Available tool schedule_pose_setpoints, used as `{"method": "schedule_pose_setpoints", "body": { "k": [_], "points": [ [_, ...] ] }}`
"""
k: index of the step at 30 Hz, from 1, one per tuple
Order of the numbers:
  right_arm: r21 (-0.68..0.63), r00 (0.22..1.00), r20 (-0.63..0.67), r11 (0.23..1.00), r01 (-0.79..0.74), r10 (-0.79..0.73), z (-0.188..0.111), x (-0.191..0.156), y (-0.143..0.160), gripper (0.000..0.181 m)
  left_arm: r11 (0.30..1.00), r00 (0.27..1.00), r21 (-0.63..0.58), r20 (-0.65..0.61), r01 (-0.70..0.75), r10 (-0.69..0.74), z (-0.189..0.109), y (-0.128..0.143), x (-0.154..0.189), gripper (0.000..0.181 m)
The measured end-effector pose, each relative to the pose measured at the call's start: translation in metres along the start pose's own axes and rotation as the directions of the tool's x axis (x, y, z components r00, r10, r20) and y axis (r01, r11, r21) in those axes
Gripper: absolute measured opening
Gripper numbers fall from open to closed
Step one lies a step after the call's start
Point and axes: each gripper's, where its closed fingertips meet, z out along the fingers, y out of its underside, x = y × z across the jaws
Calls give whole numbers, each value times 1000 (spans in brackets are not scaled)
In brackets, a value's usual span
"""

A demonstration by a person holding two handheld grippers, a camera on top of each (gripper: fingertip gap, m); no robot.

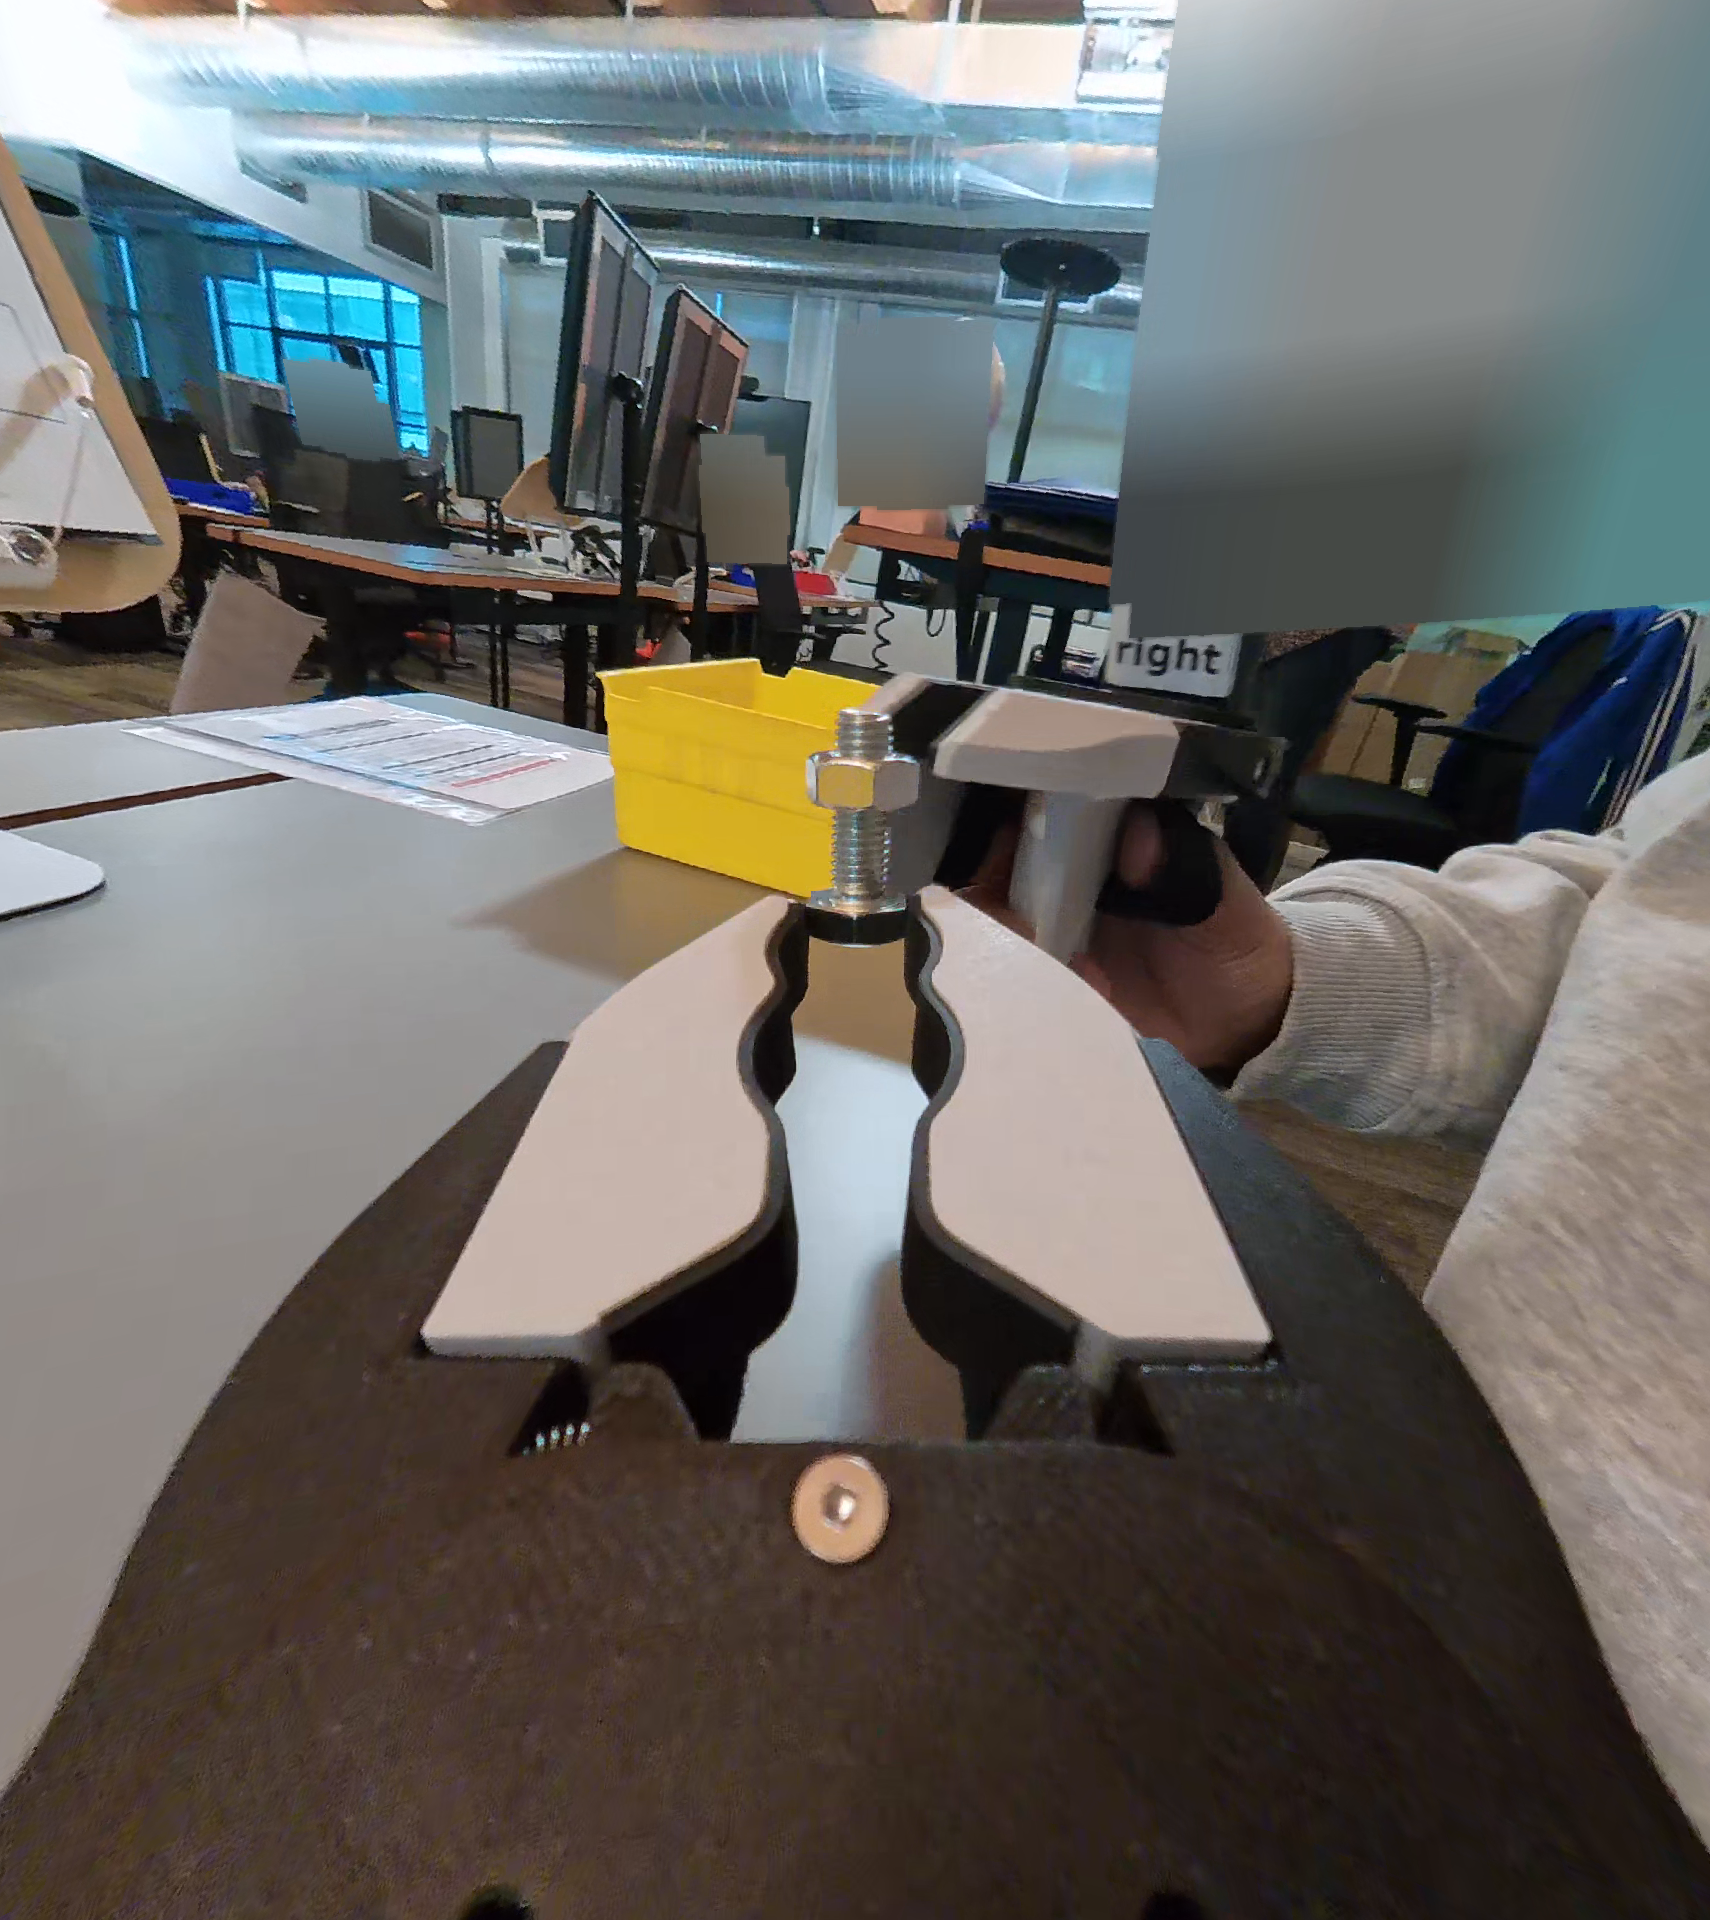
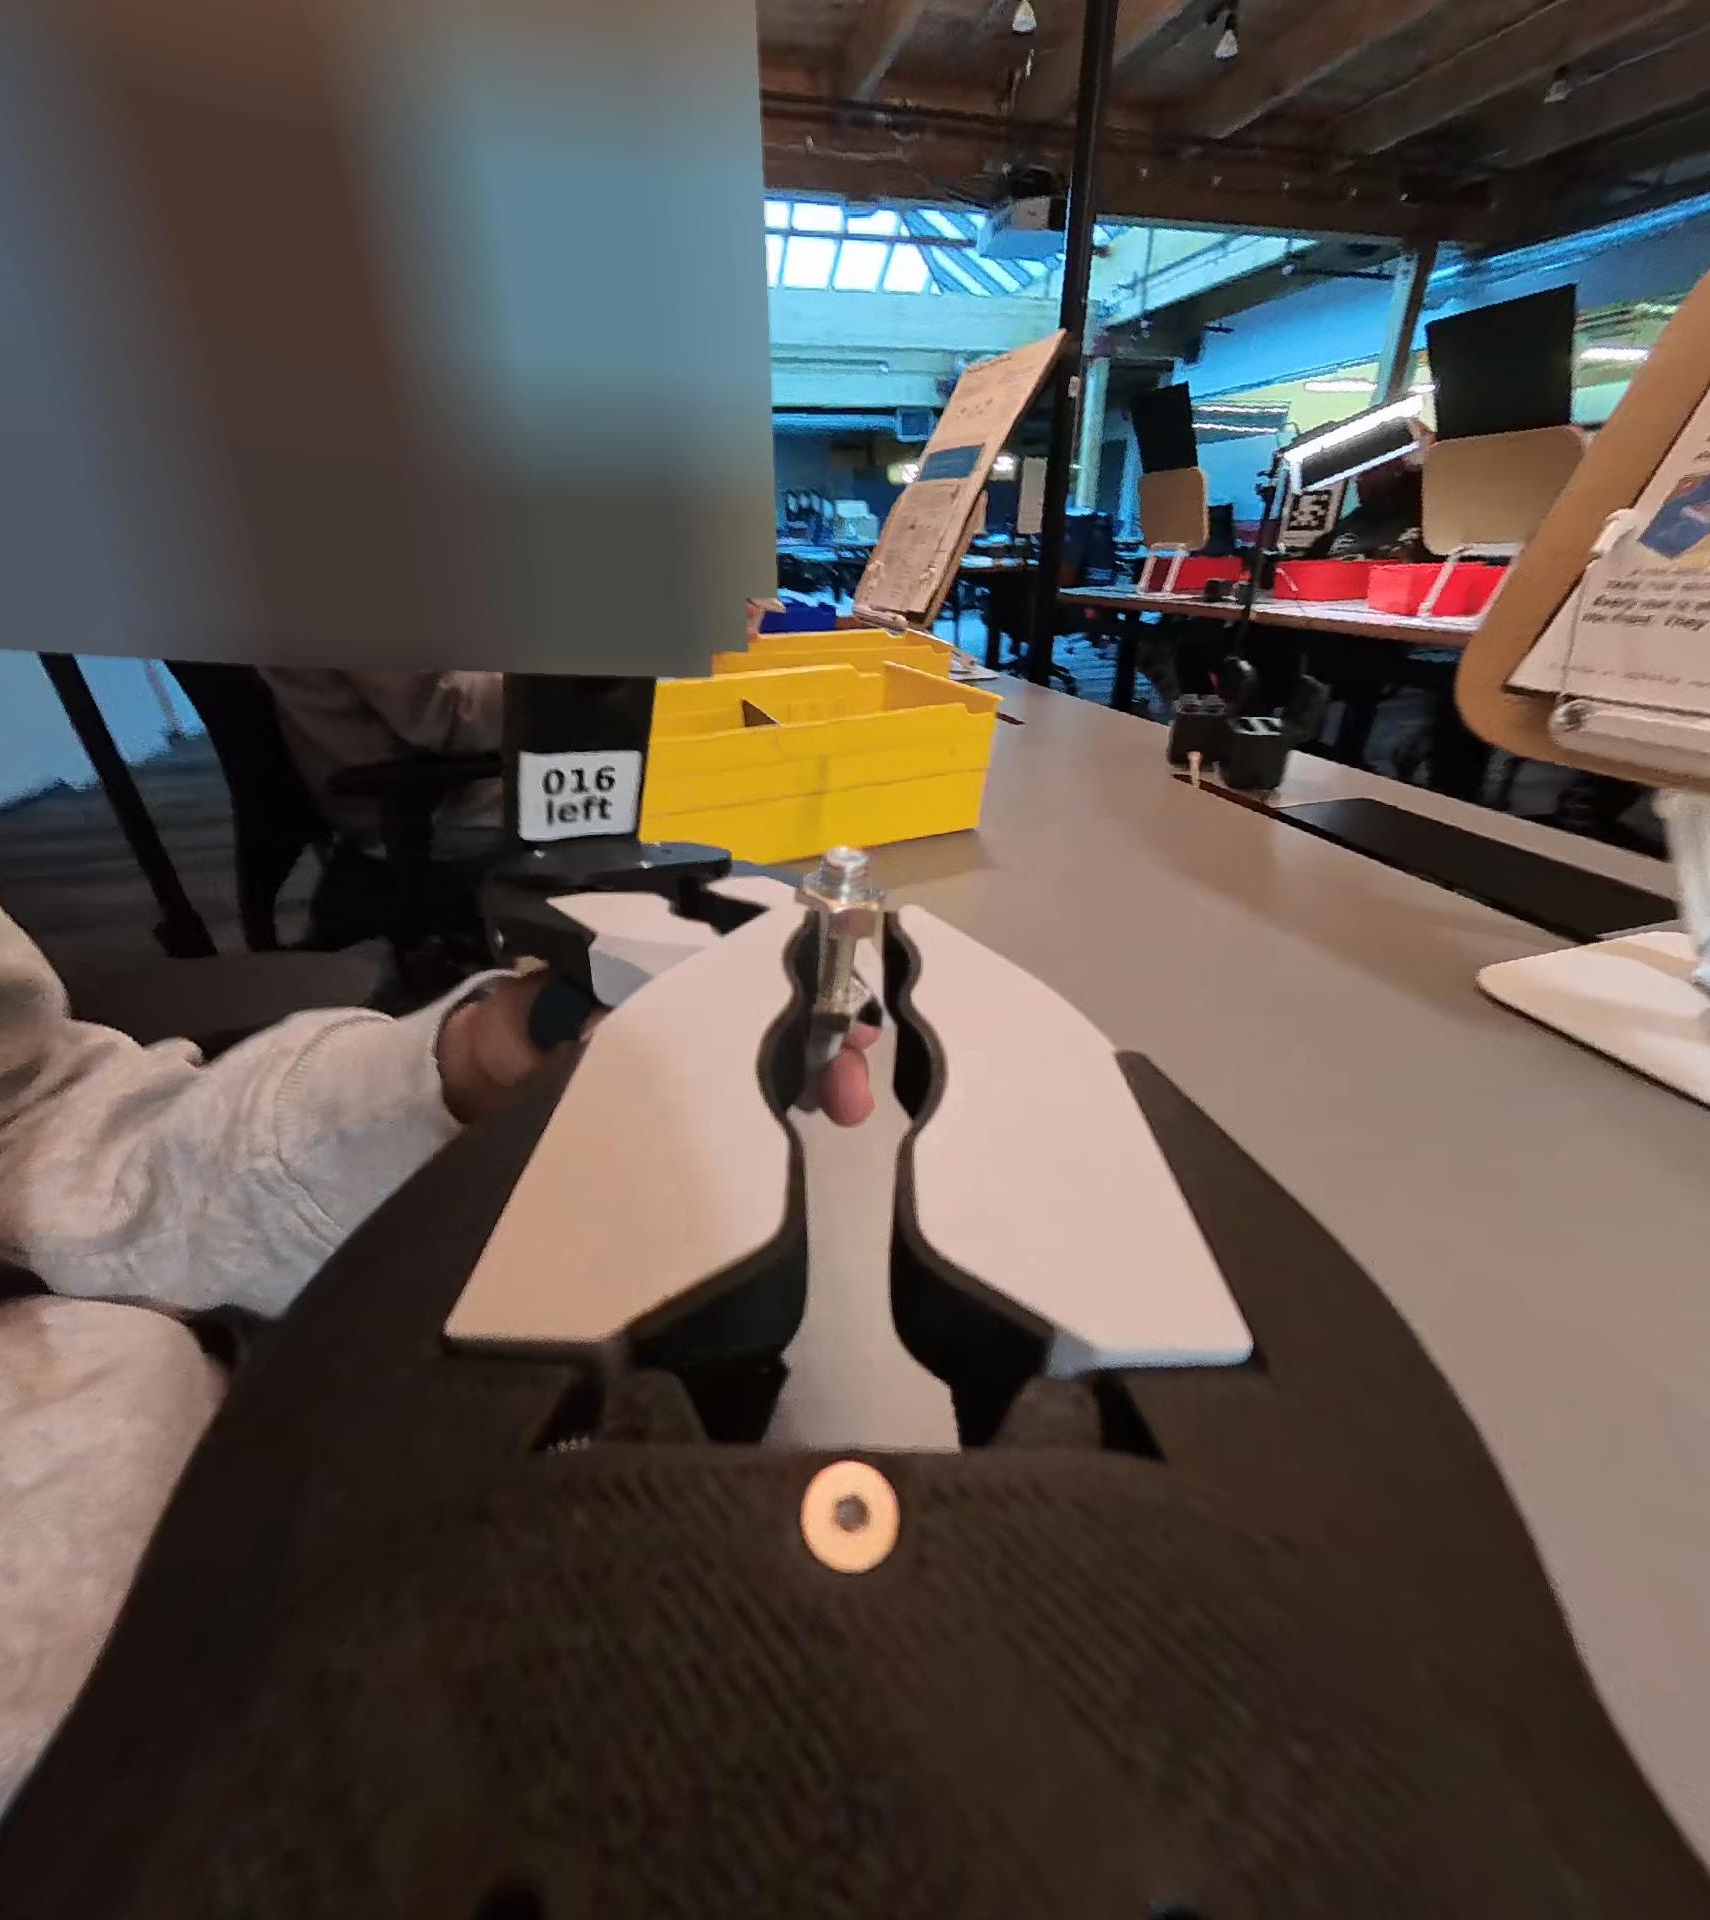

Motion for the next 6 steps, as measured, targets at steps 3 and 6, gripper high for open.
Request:
{"method": "schedule_pose_setpoints", "body": {
  "k": [3, 6],
  "points": [
    [-2, 997, 38, 998, -60, 60, 3, 2, 6, 18, 1000, 1000, -5, -6, 9, -9, -1, 2, 0, 19],
    [-21, 997, 64, 999, -48, 49, 7, -1, 11, 17, 999, 999, 6, -30, 37, -37, -2, 1, 2, 18]
  ]
}}
